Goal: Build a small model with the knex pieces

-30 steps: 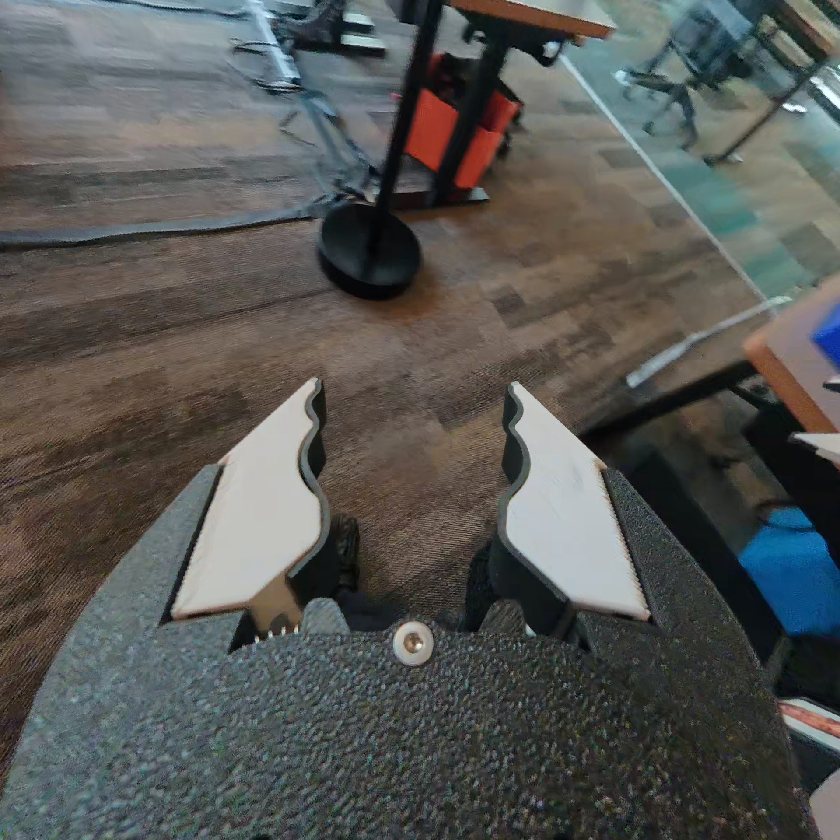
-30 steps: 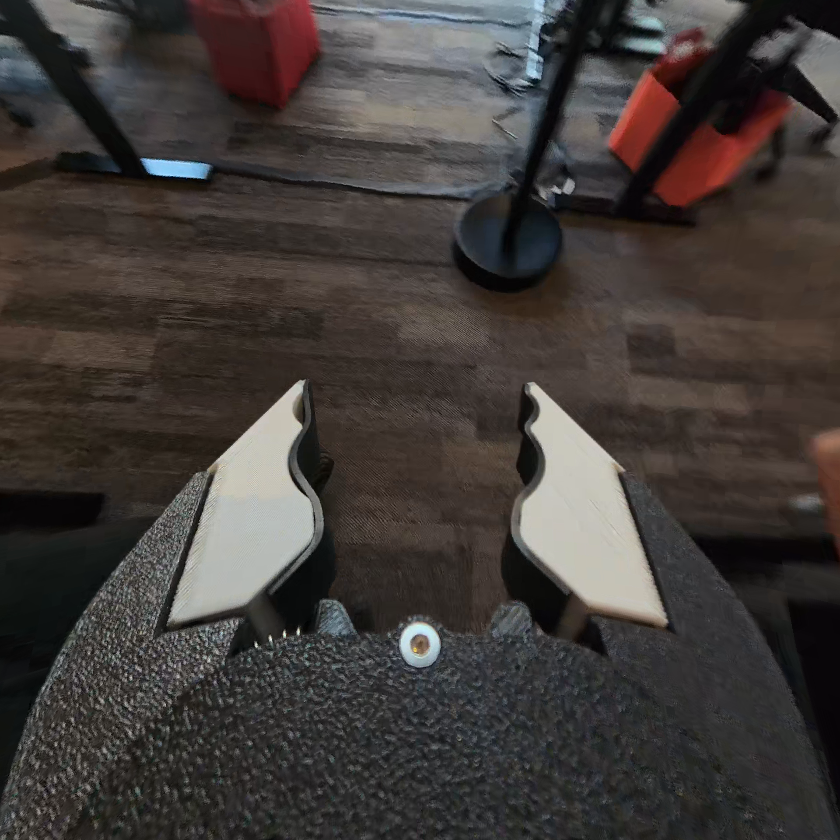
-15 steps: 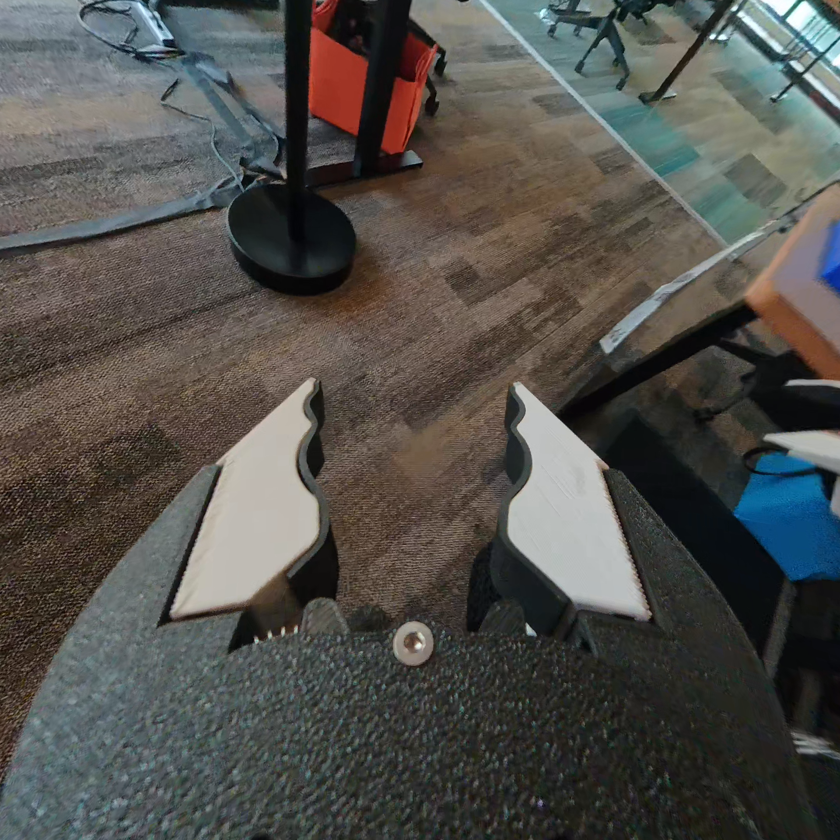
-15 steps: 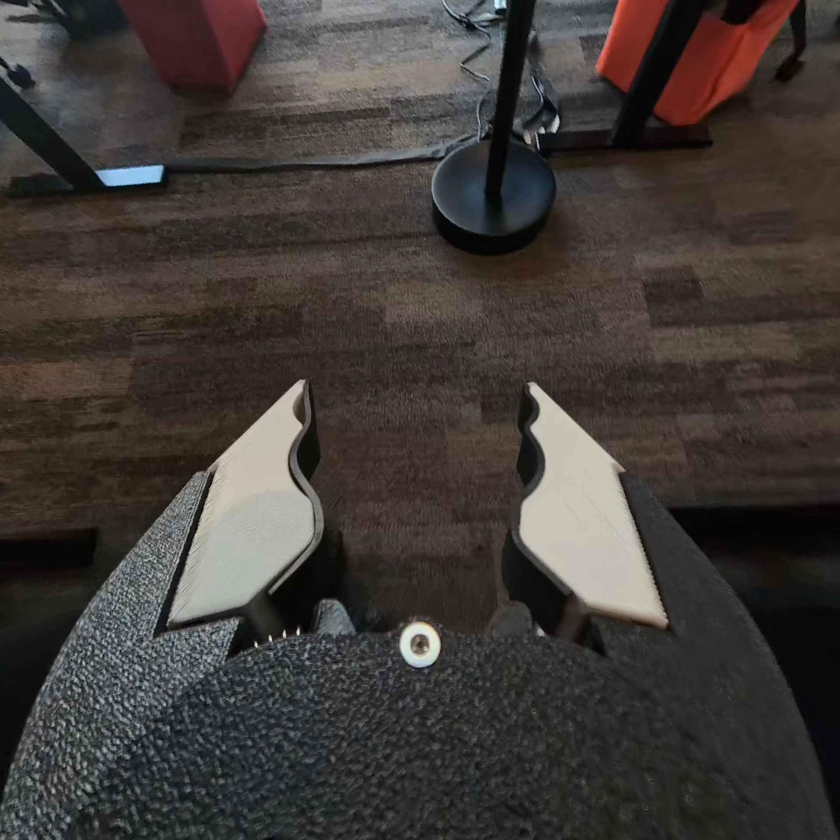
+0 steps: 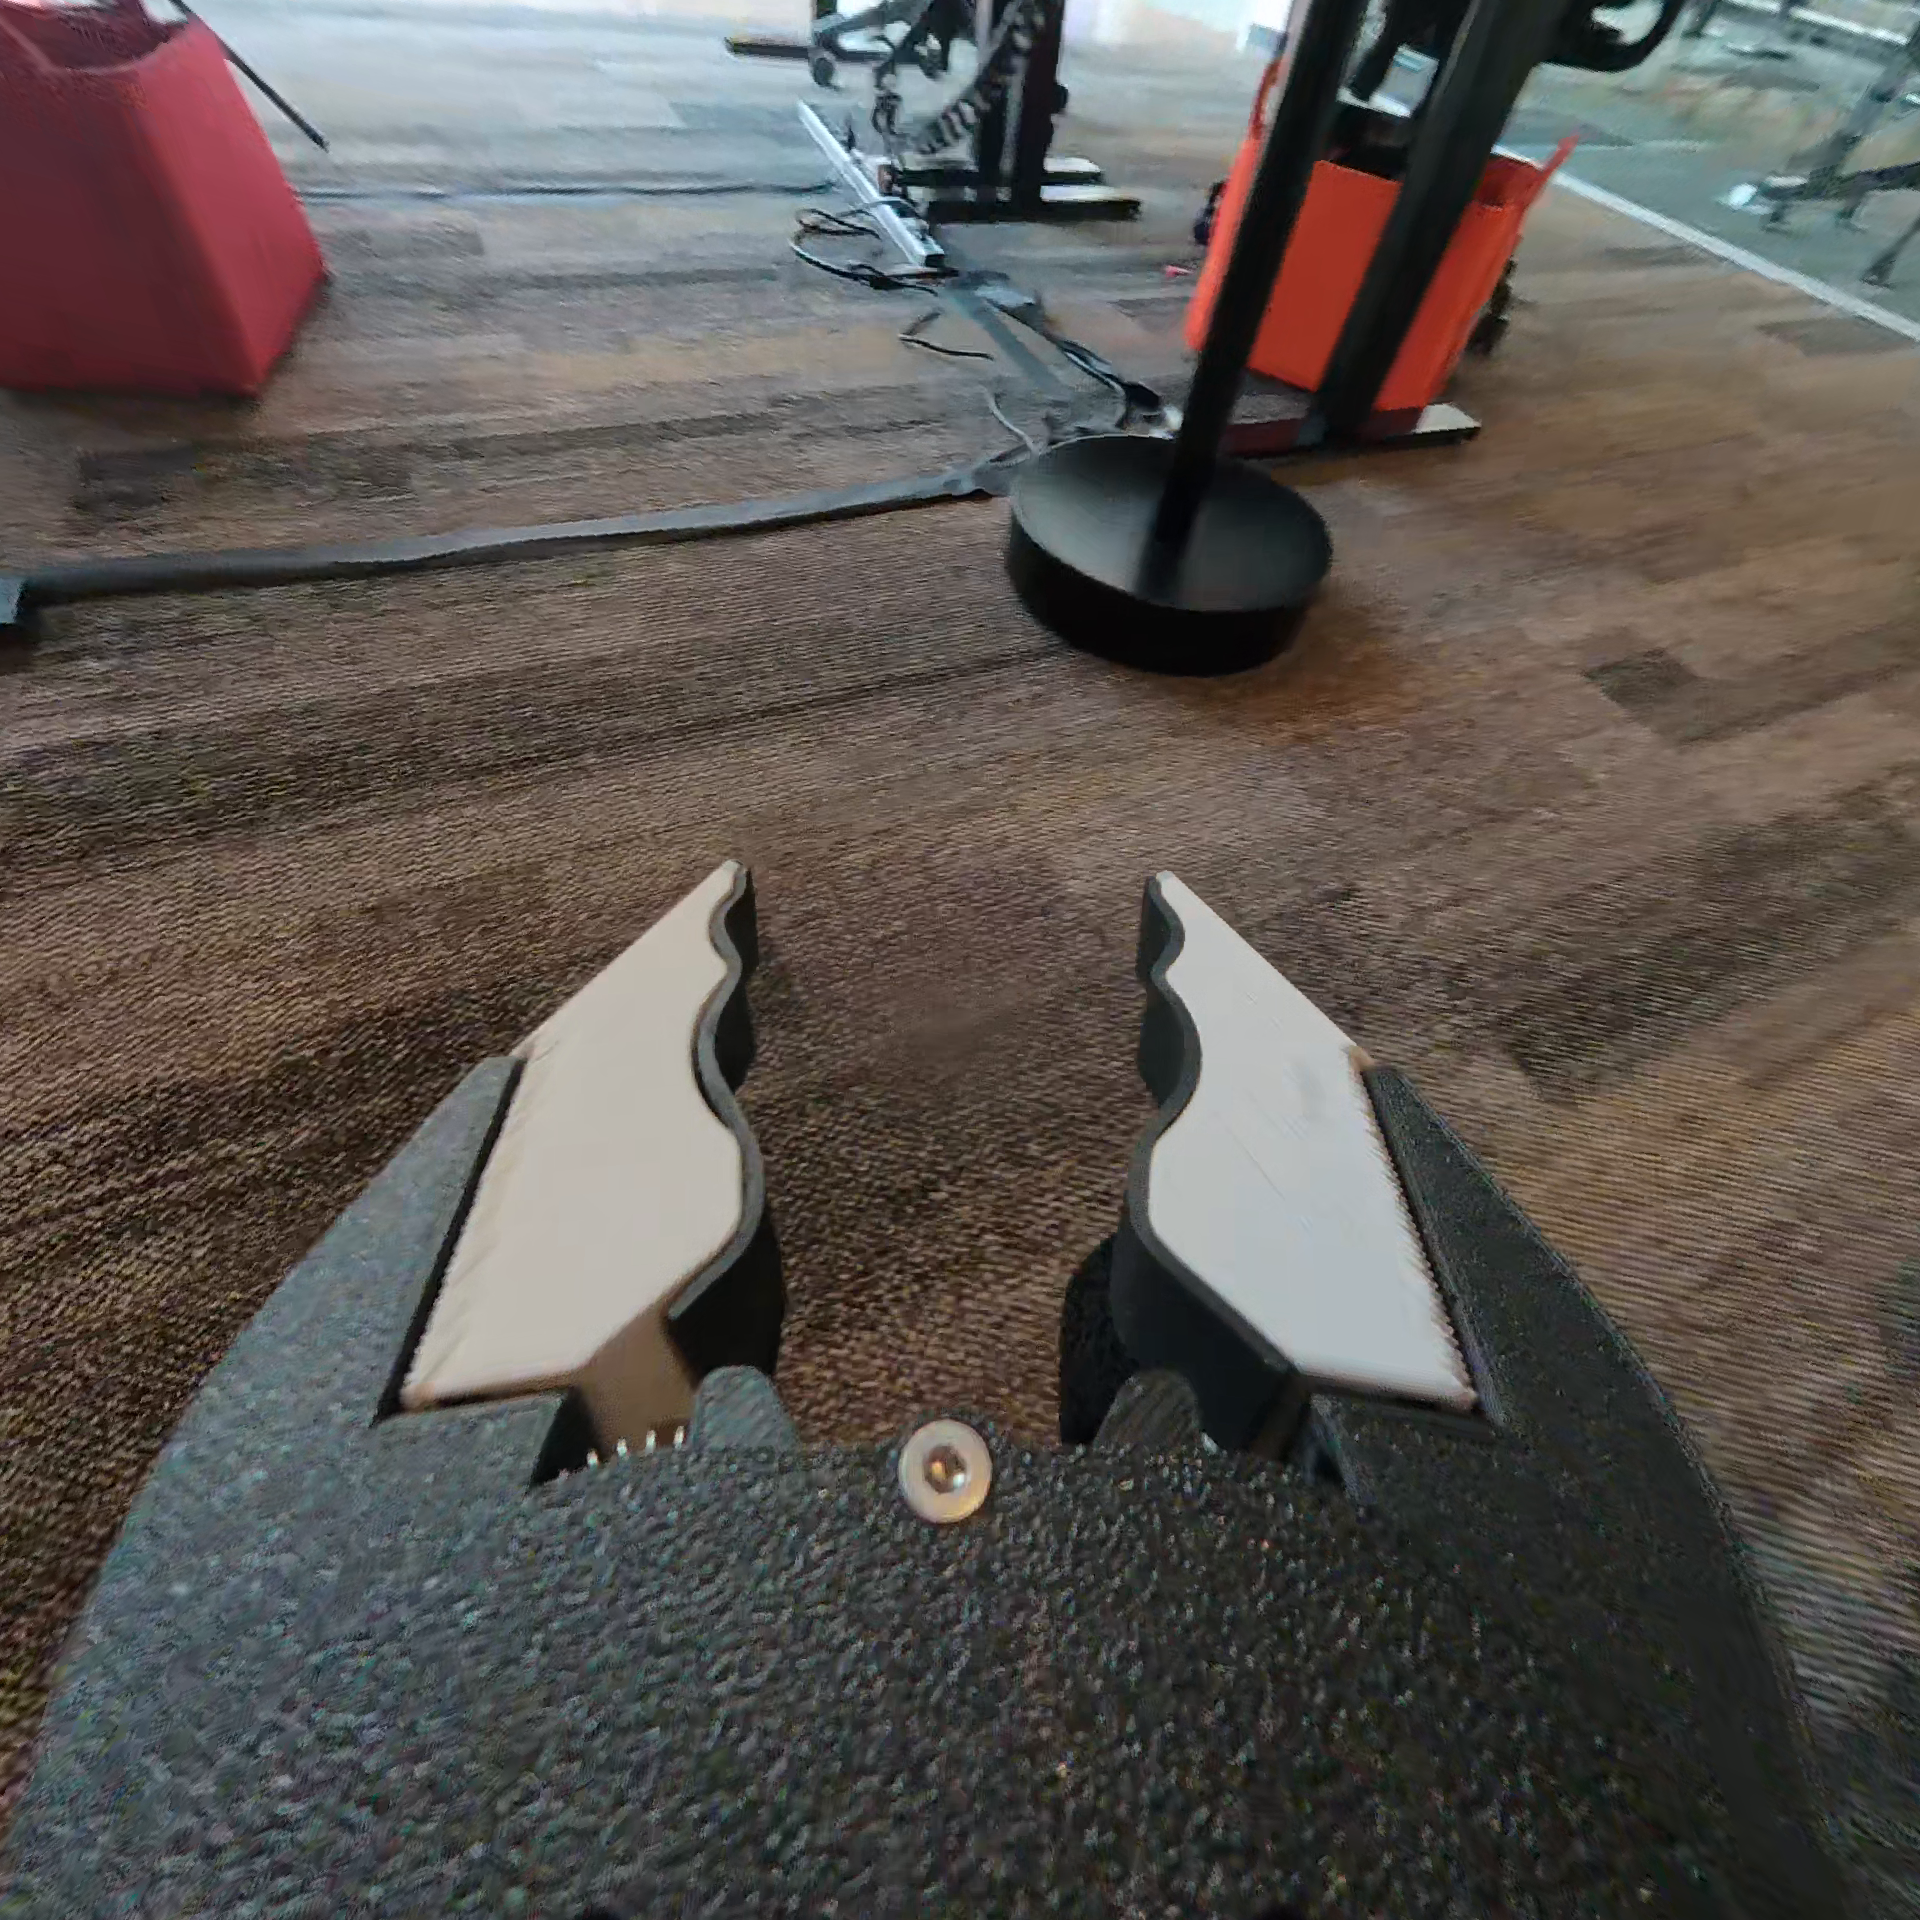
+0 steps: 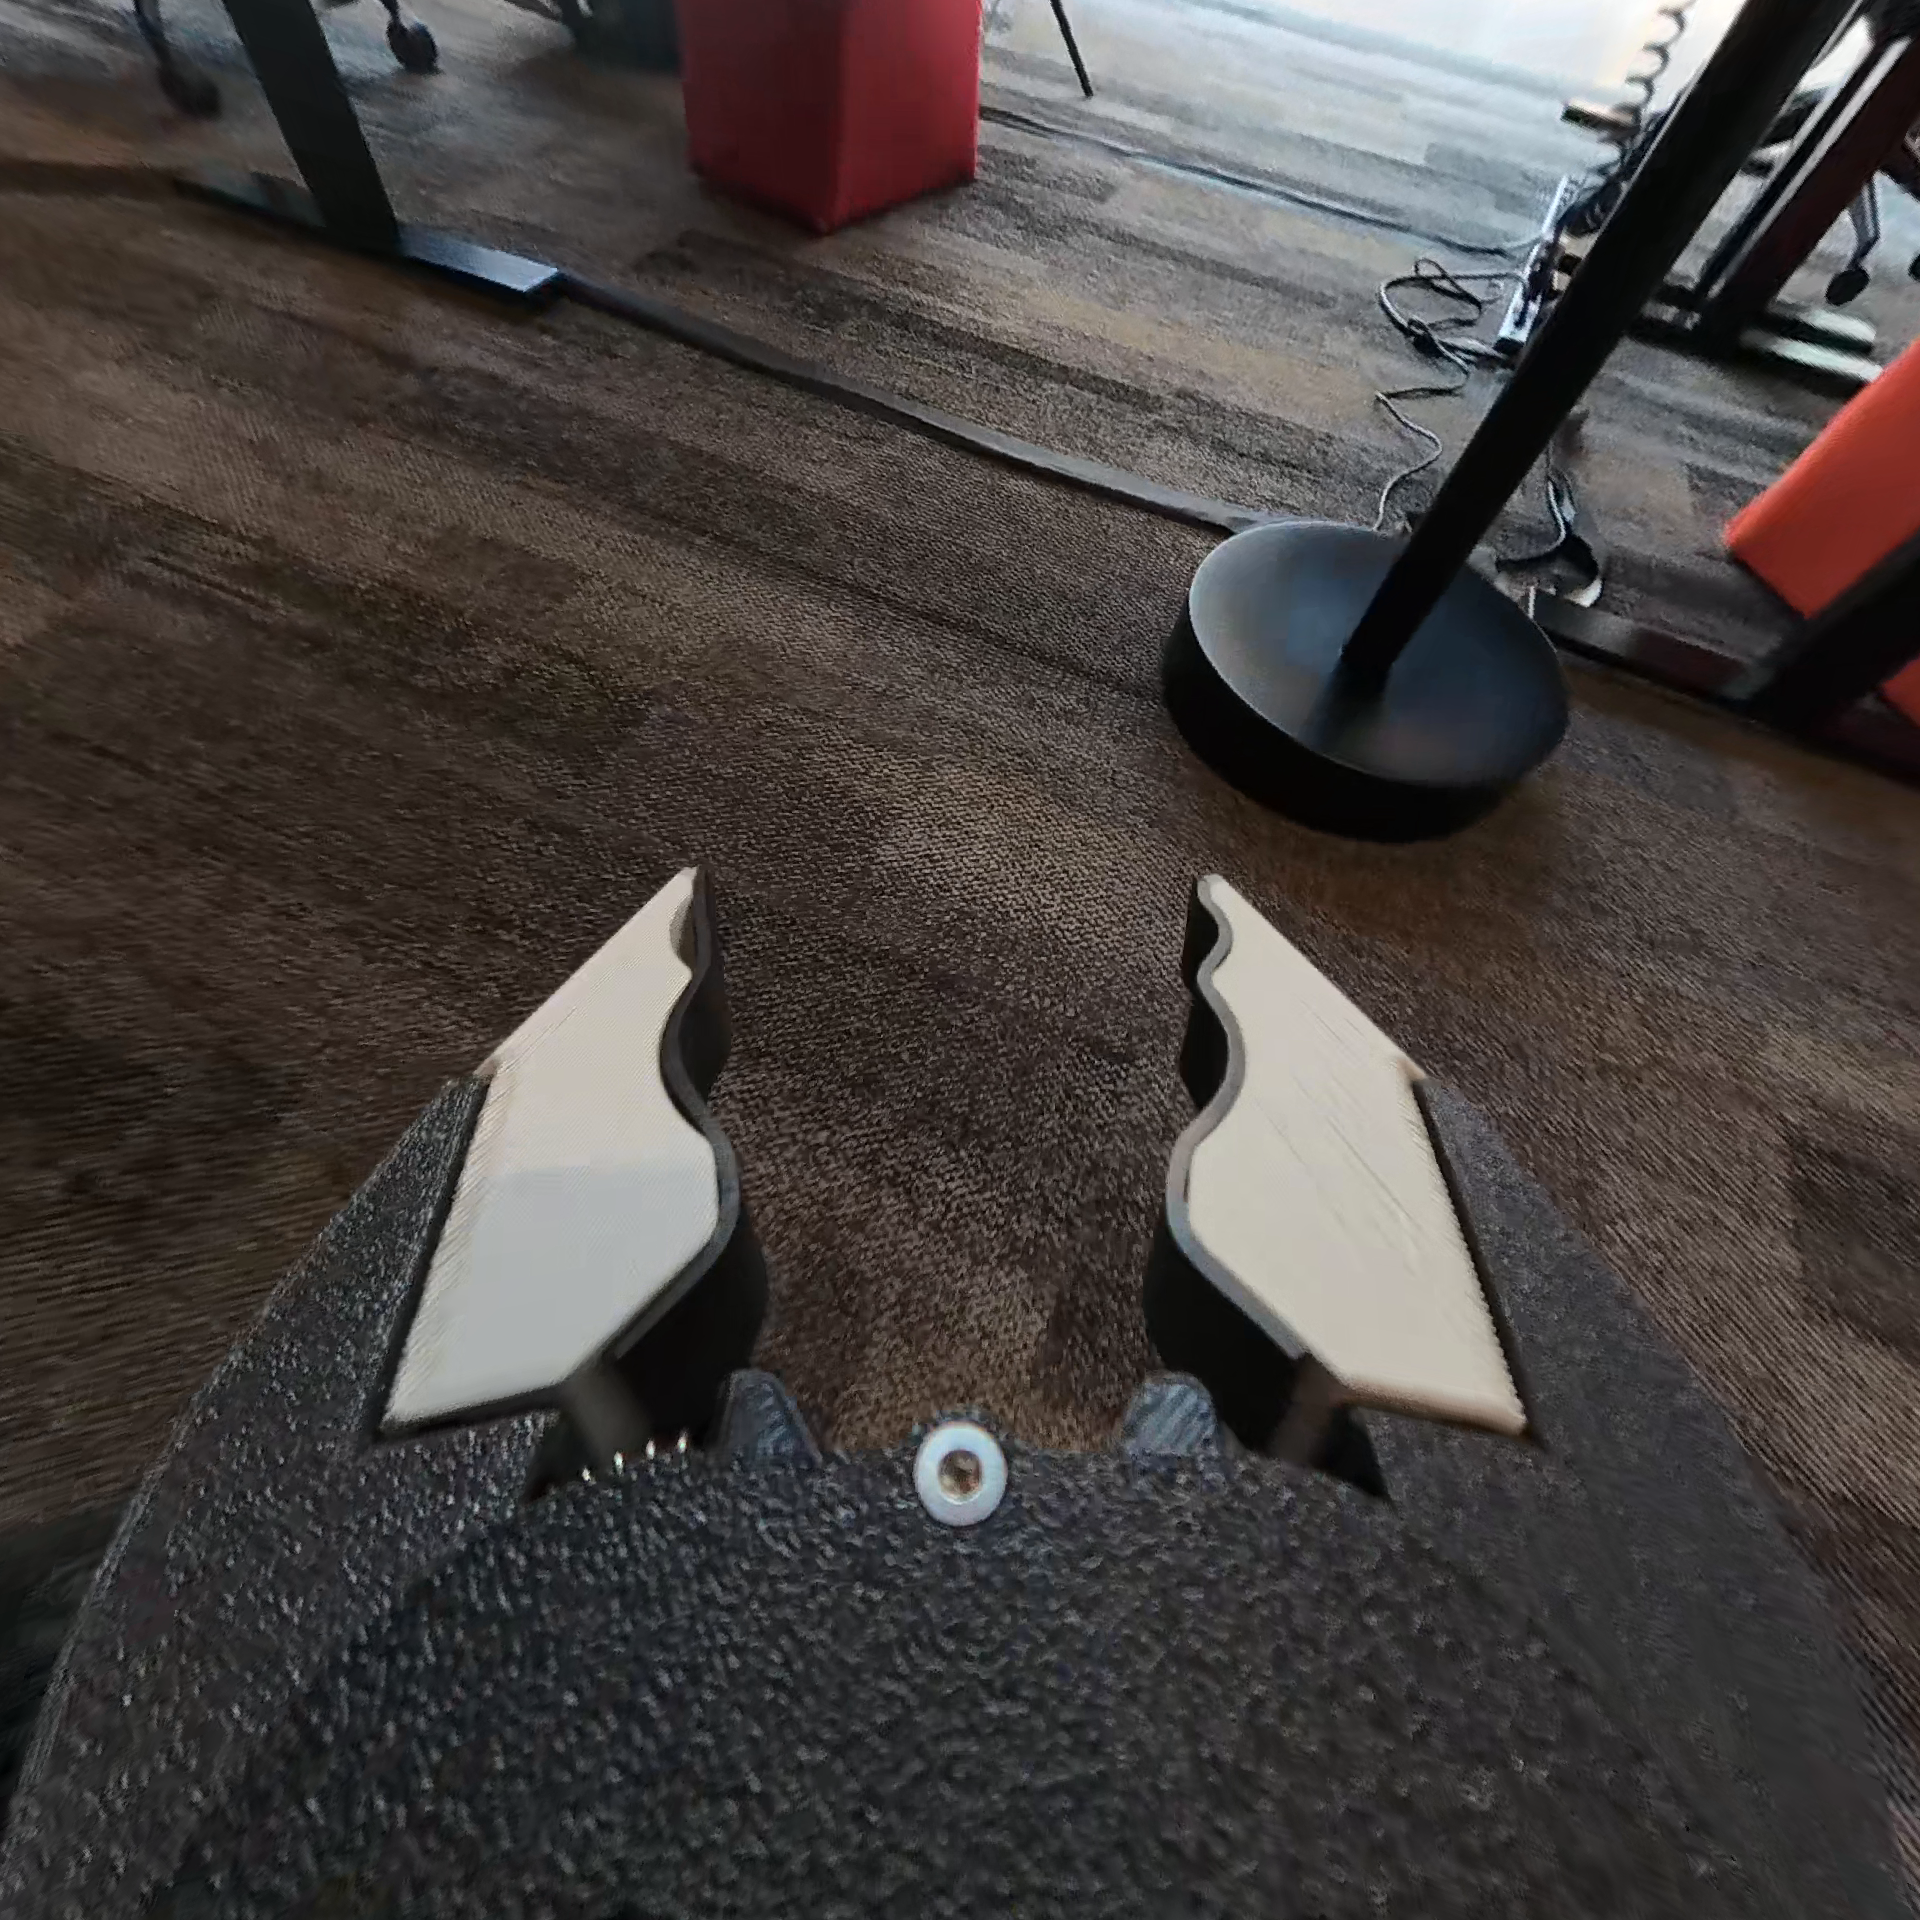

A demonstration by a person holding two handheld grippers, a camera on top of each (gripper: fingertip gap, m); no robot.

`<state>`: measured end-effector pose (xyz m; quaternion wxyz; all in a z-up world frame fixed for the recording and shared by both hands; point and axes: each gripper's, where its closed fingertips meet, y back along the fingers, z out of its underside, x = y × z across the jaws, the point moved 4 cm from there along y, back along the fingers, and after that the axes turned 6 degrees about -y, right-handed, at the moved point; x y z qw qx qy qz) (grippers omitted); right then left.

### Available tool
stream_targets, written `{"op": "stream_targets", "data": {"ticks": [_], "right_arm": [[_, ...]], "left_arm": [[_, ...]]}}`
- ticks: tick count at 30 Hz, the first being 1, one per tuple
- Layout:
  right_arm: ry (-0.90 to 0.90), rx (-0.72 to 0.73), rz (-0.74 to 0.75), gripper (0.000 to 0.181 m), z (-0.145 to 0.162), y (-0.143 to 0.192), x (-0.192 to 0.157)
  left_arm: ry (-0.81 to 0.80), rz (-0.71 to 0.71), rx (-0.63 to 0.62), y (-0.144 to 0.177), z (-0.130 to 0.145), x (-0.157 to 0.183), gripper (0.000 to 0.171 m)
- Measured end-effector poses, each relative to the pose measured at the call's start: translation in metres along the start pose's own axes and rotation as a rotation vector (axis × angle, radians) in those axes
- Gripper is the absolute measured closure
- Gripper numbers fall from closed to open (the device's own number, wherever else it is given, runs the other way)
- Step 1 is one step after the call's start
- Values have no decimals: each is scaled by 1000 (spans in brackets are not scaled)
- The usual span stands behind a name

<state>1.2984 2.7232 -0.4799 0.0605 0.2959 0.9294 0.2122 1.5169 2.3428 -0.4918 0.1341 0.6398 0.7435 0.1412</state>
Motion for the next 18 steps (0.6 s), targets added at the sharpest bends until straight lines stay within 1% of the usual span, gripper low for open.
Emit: {"op": "stream_targets", "data": {"ticks": [3,5,8,11,15,18], "right_arm": [[-17,30,-25,93,30,-34,10],[-37,36,-35,91,45,-48,14],[-22,19,-52,90,57,-57,16],[-20,-4,-60,88,64,-61,17],[-15,-5,-57,87,70,-57,16],[-35,11,-44,87,80,-54,16]], "left_arm": [[-7,-63,12,-2,55,-12,98],[25,-94,8,2,87,-15,98],[101,-145,1,16,121,-15,97],[163,-164,-20,37,136,-9,97],[135,-184,-55,67,135,-4,97],[113,-208,-50,79,137,-4,97]]}}
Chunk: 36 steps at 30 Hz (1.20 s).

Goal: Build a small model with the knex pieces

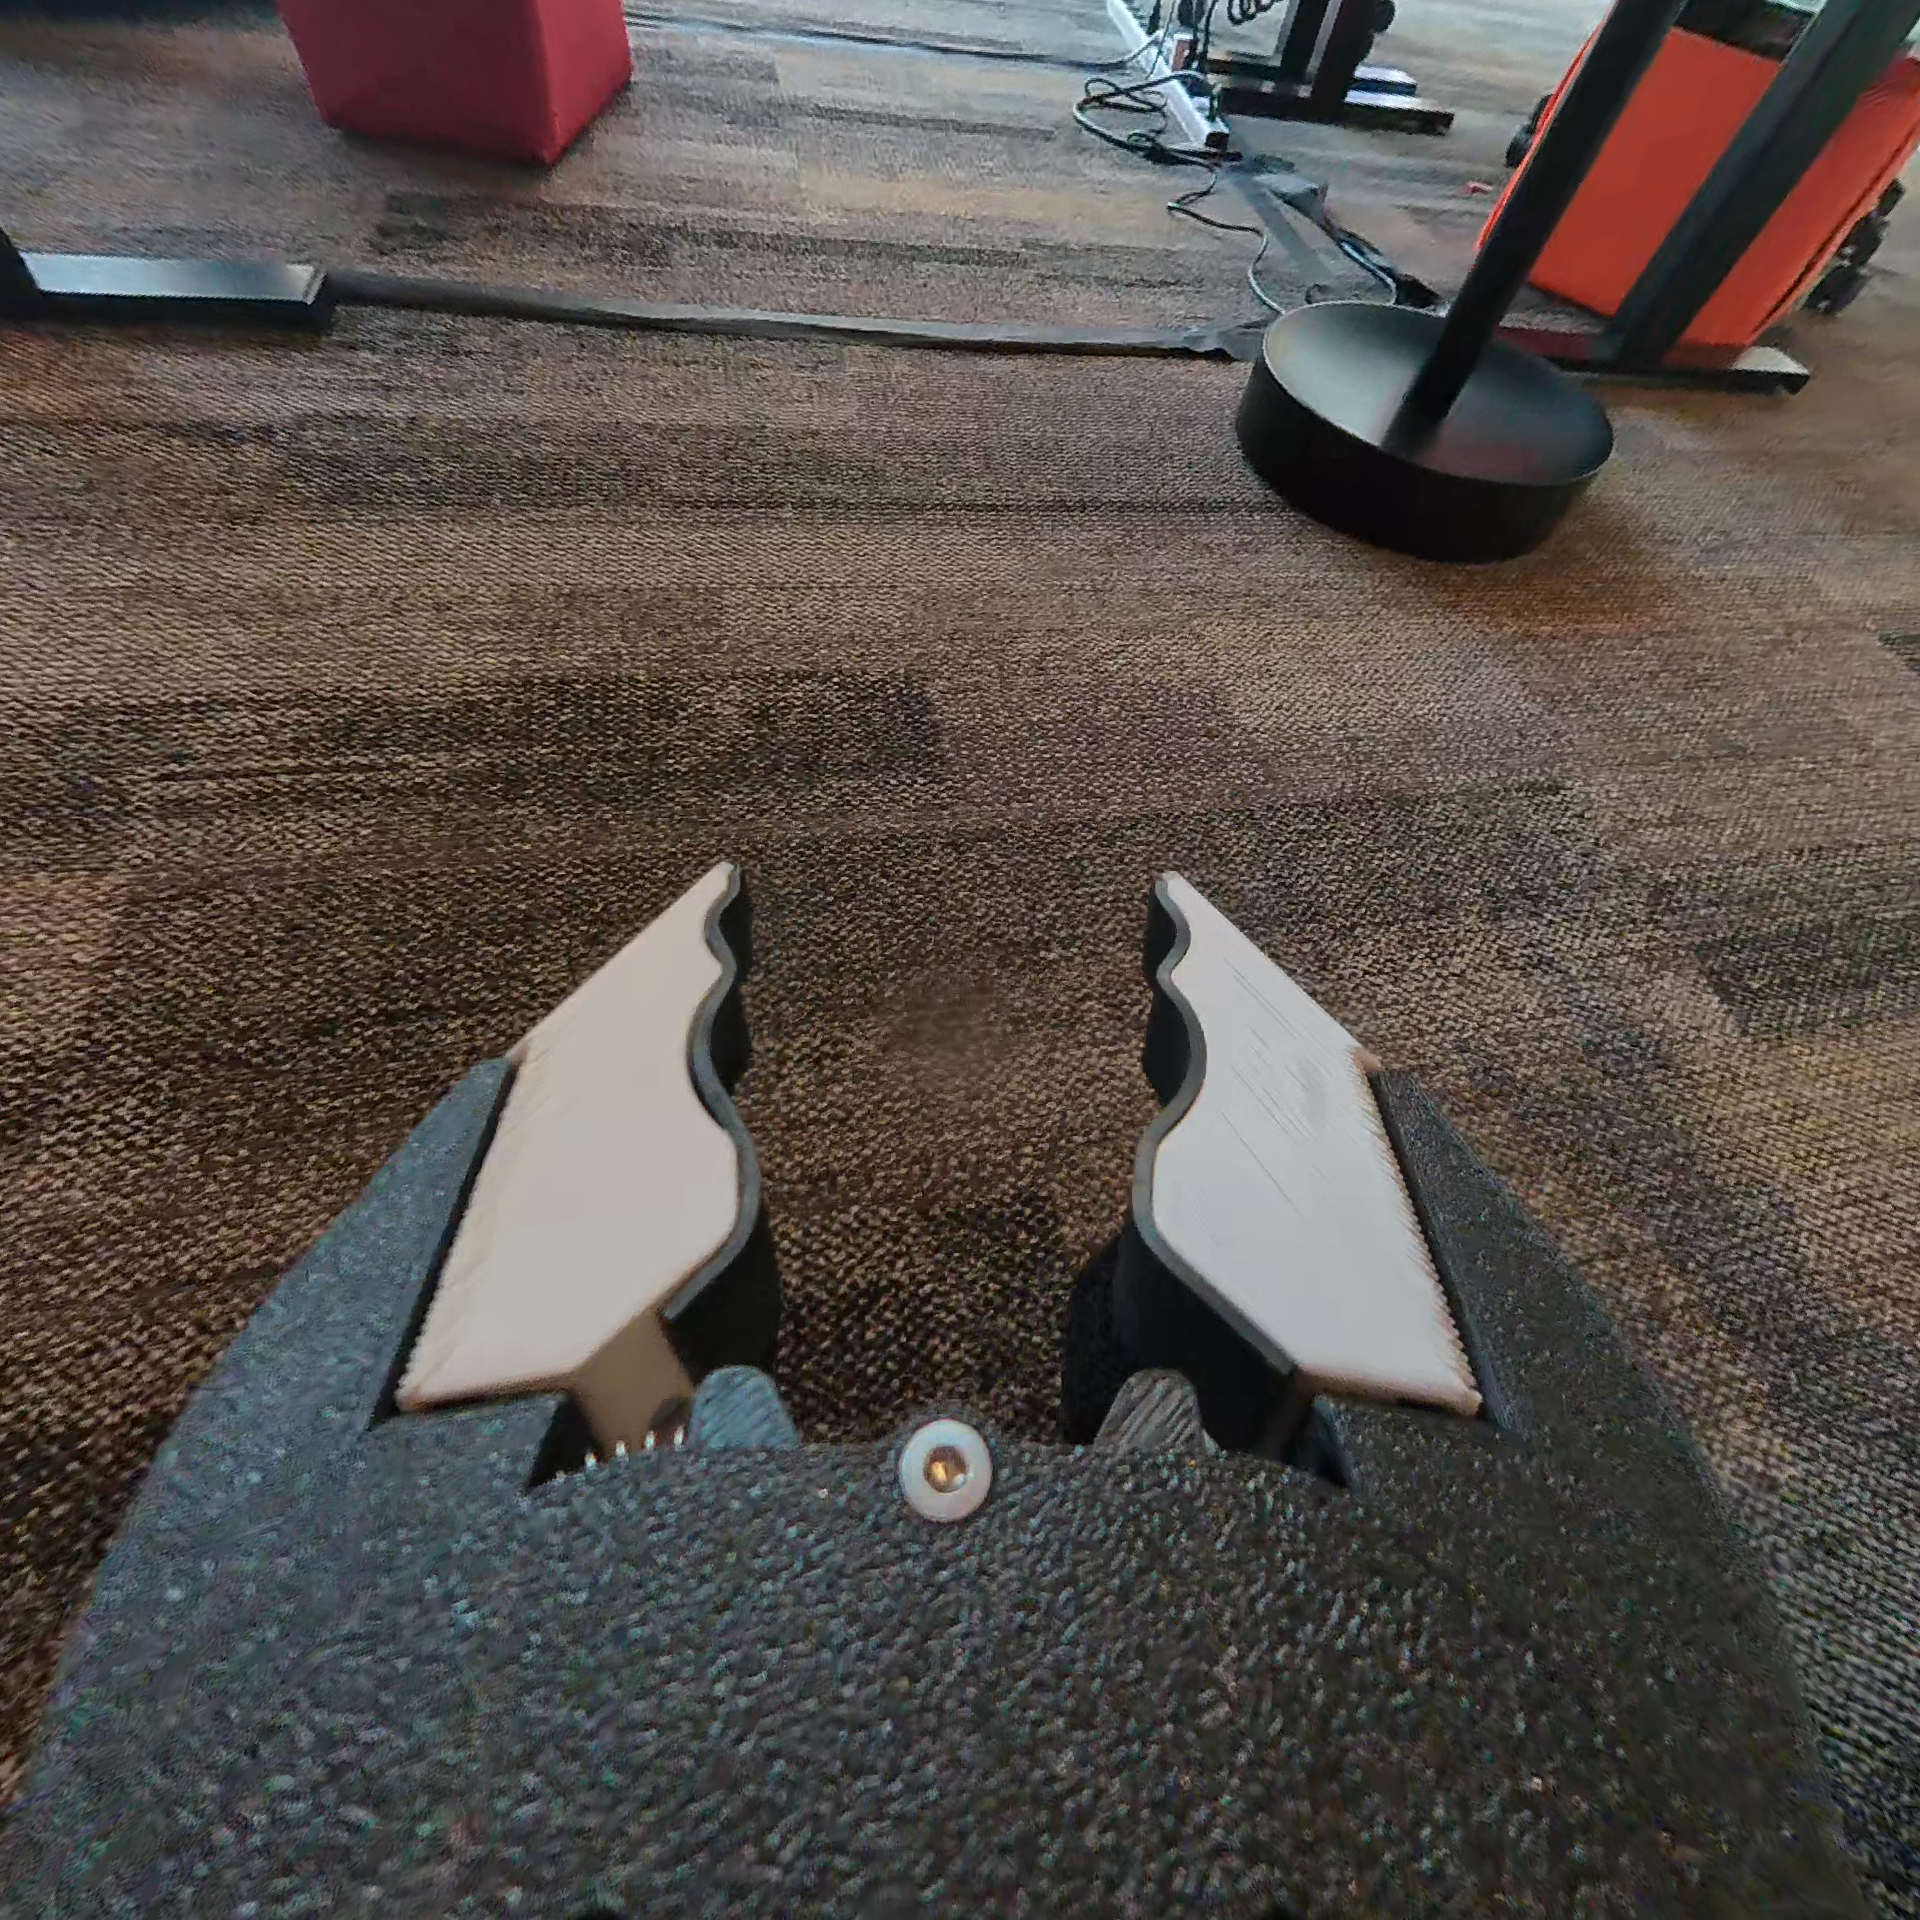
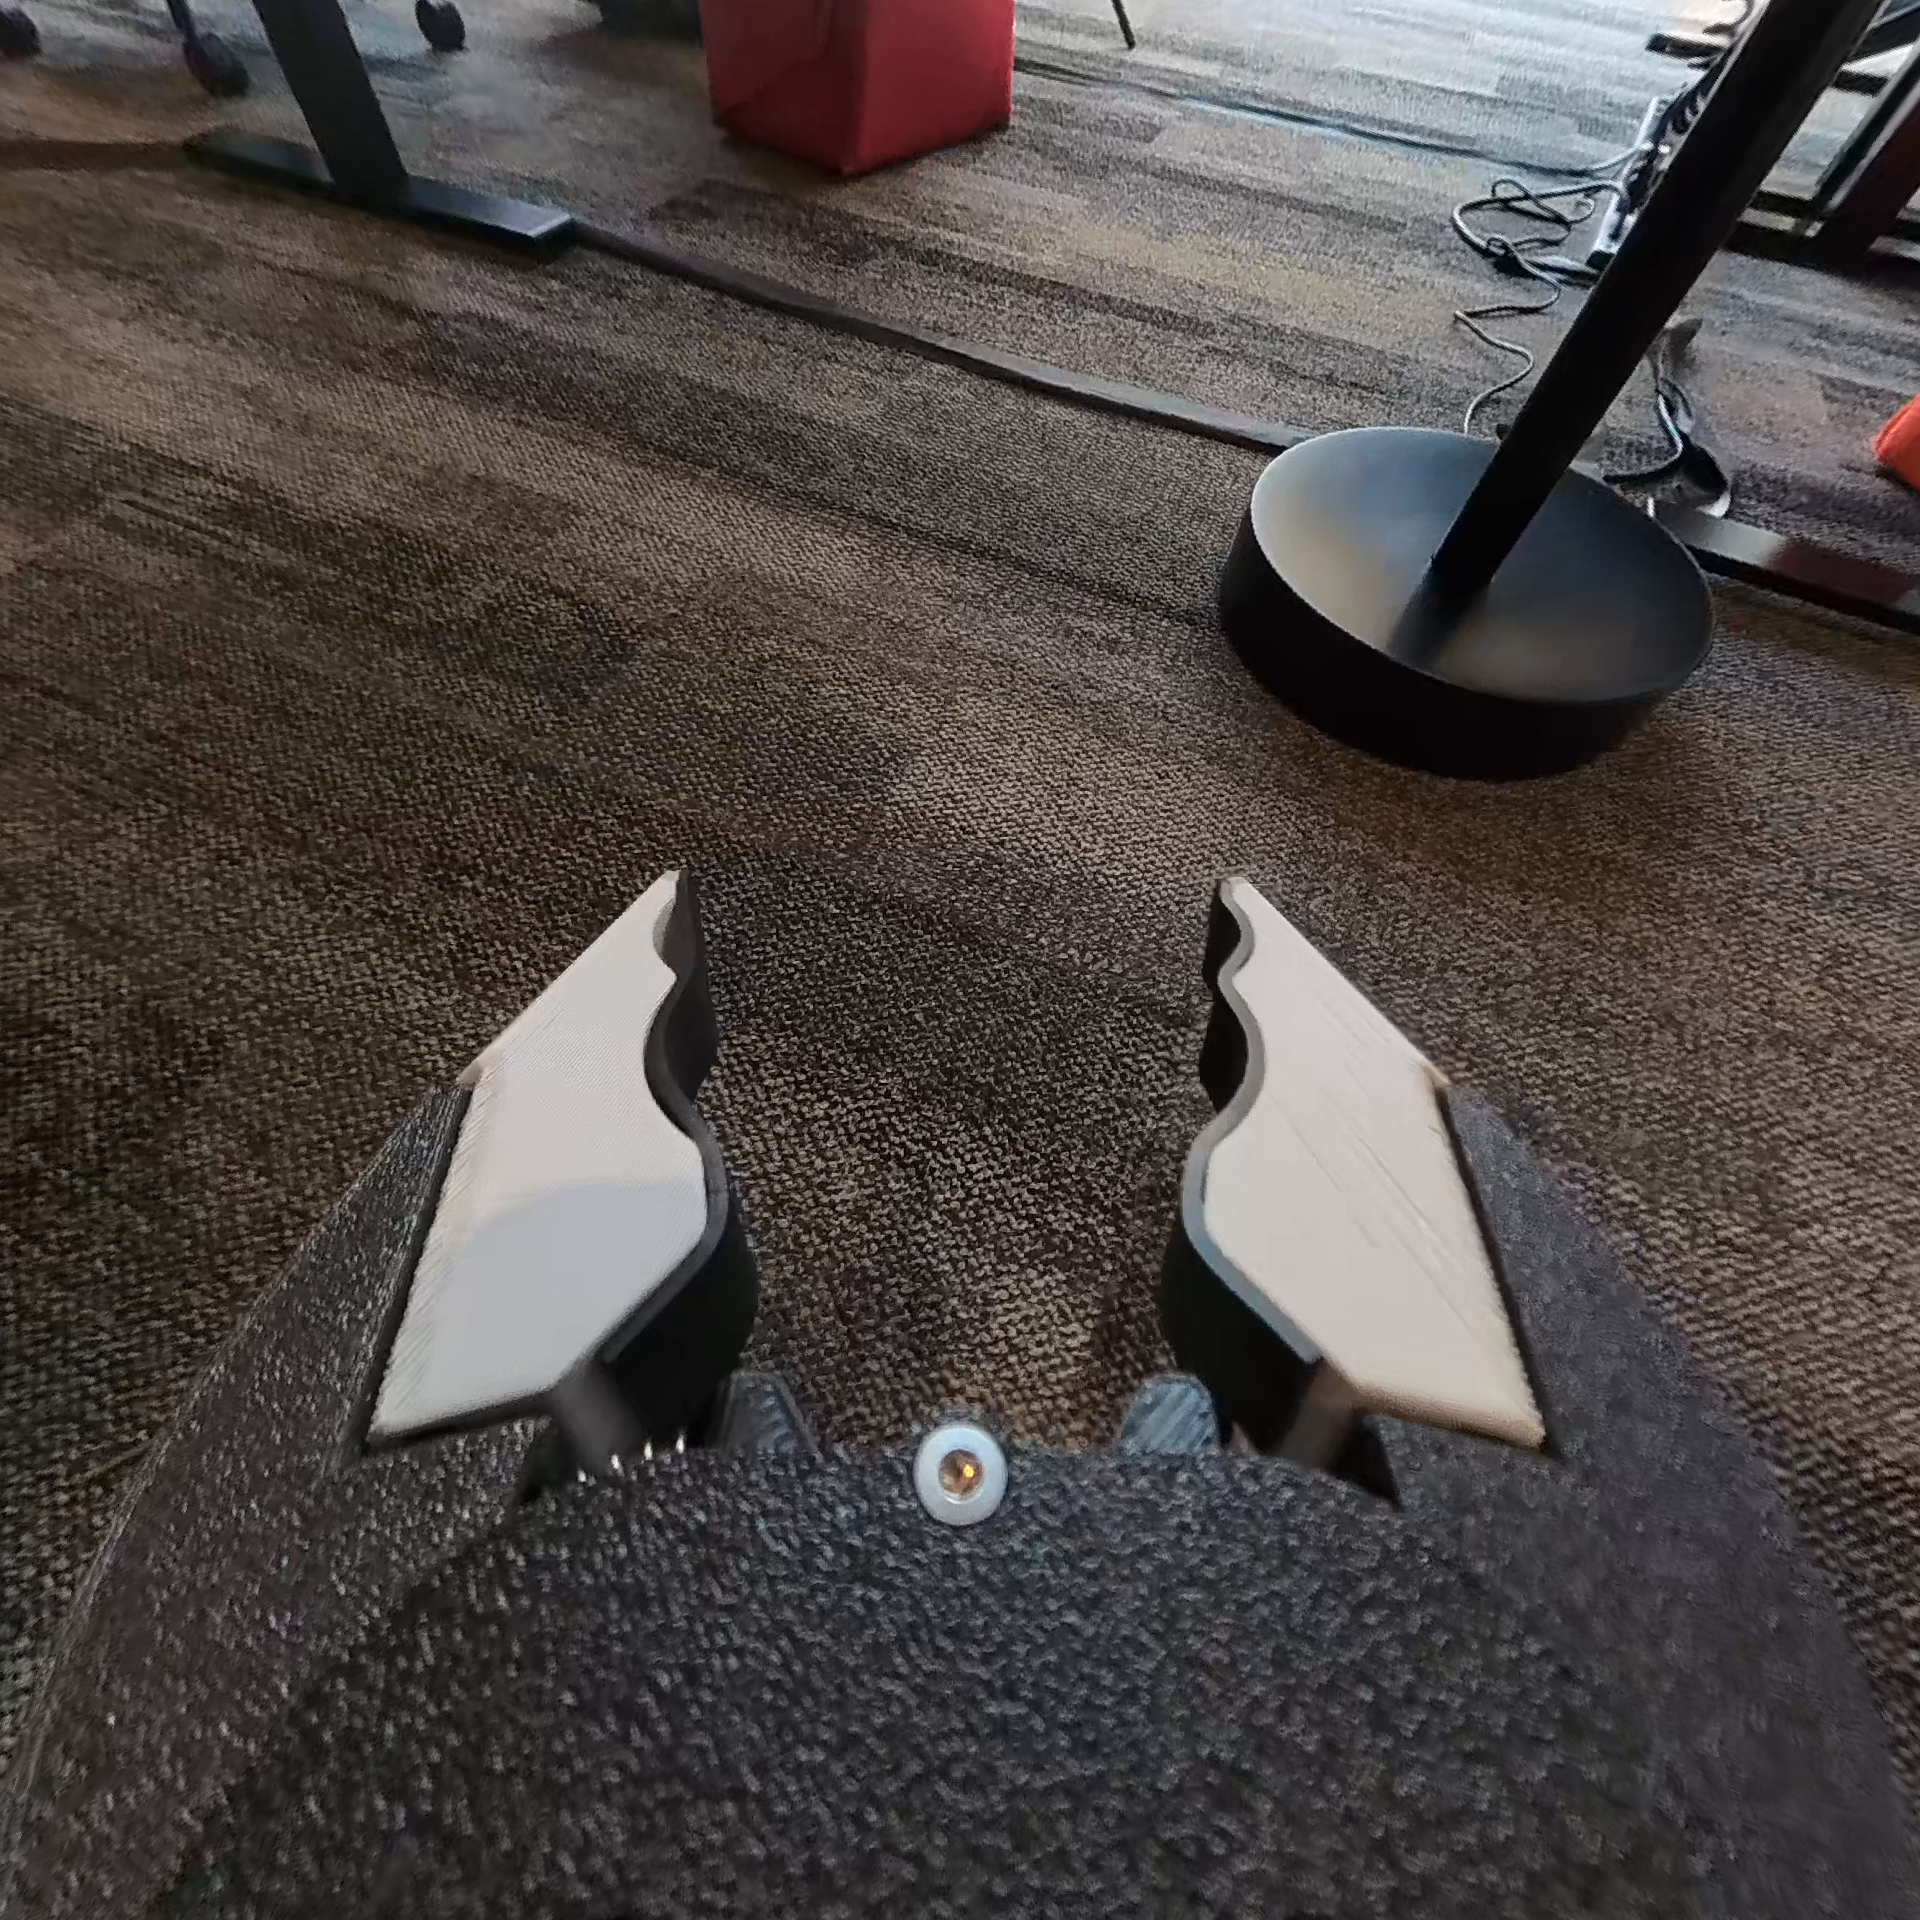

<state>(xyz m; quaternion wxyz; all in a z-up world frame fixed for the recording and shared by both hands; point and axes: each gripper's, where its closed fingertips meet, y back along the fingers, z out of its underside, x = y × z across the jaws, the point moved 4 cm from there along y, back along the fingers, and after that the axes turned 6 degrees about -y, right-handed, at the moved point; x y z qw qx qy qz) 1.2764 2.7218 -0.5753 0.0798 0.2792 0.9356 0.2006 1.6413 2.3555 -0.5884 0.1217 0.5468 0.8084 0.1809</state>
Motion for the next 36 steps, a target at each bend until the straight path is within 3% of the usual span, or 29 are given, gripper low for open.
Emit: {"op": "stream_targets", "data": {"ticks": [5,10,15,18,26,36], "right_arm": [[-1,16,29,83,16,15,2],[-33,38,46,84,9,31,10],[-29,7,27,84,23,42,9],[-27,-26,-4,86,32,39,2],[73,-60,-107,88,31,21,-32],[79,-67,-235,87,31,-17,-77]], "left_arm": [[35,45,6,-7,13,17,98],[11,85,18,-11,3,38,98],[25,43,72,-12,-6,35,95],[58,14,80,-8,7,27,95],[116,-112,59,36,53,-5,95],[78,-260,24,91,77,-32,92]]}}
